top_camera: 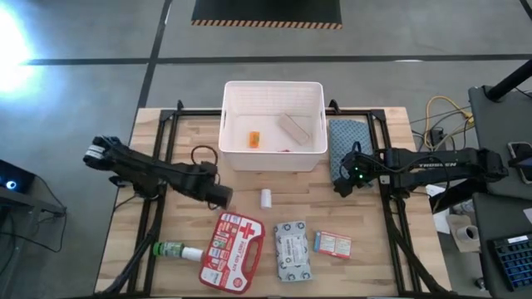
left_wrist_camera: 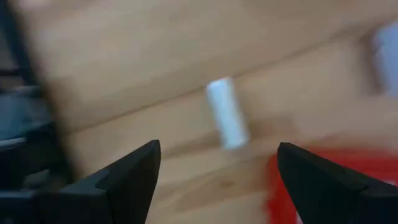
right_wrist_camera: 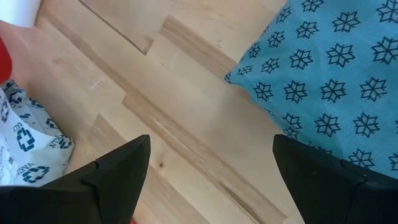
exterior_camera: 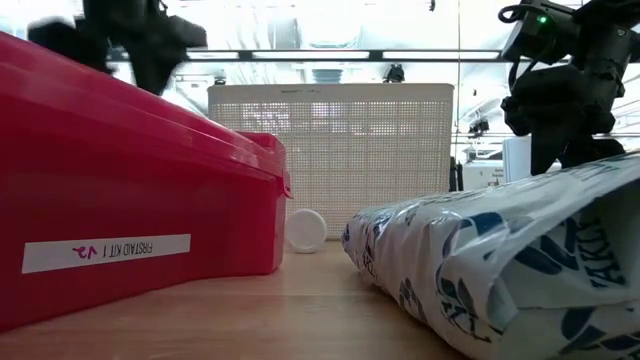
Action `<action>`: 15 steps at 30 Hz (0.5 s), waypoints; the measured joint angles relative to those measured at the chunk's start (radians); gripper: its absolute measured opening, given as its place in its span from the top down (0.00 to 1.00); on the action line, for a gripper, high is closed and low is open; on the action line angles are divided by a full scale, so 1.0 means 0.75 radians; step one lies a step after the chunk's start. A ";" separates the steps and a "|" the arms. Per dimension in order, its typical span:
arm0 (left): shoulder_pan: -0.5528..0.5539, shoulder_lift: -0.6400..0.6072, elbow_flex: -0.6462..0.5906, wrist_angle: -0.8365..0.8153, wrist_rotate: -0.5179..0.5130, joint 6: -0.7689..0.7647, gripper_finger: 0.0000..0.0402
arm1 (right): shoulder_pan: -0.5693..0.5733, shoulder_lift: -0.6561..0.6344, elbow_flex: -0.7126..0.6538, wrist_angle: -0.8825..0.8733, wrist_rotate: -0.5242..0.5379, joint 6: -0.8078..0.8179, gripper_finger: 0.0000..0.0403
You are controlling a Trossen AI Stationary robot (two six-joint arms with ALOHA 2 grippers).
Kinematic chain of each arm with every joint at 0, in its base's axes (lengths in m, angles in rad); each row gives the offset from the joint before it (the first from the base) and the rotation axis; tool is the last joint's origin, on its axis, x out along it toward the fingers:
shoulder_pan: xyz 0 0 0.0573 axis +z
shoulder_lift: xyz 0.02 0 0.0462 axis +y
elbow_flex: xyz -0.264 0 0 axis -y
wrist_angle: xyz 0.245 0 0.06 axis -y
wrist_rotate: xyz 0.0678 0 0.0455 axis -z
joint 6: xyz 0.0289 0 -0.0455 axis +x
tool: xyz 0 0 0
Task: Pick & place medical supplies in basket/bin
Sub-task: Put the white rolled gauze into the white bin
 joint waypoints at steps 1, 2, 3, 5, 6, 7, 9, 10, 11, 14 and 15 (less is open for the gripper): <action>0.009 -0.028 -0.073 0.106 0.001 -0.024 0.26 | 0.000 0.000 0.000 0.000 0.000 -0.004 0.18; 0.023 -0.054 -0.150 0.217 0.002 -0.037 0.26 | 0.000 0.000 0.000 0.000 0.000 -0.007 0.18; 0.035 -0.073 -0.229 0.337 0.003 -0.043 0.26 | 0.000 0.000 0.000 0.000 0.000 -0.009 0.18; 0.059 -0.099 -0.375 0.521 0.024 -0.078 0.26 | 0.000 0.000 0.000 0.000 0.000 -0.011 0.18; 0.073 -0.107 -0.445 0.578 0.045 -0.109 0.26 | 0.000 0.000 0.000 0.000 0.000 -0.011 0.18; 0.081 -0.111 -0.508 0.618 0.061 -0.140 0.26 | 0.000 0.000 0.000 0.000 0.000 -0.011 0.18; 0.087 -0.110 -0.599 0.716 0.072 -0.184 0.26 | 0.000 0.000 0.000 0.001 0.000 -0.011 0.18; 0.086 -0.110 -0.632 0.758 0.078 -0.205 0.26 | 0.000 0.000 0.000 0.000 0.000 -0.010 0.18; 0.085 -0.109 -0.662 0.790 0.079 -0.217 0.26 | 0.000 0.000 -0.001 0.000 0.000 -0.010 0.18; 0.086 -0.106 -0.725 0.895 0.081 -0.223 0.26 | 0.000 0.000 -0.006 -0.002 0.000 0.000 0.18; 0.086 -0.107 -0.736 0.899 0.080 -0.223 0.26 | 0.000 0.000 -0.008 -0.001 0.000 0.005 0.18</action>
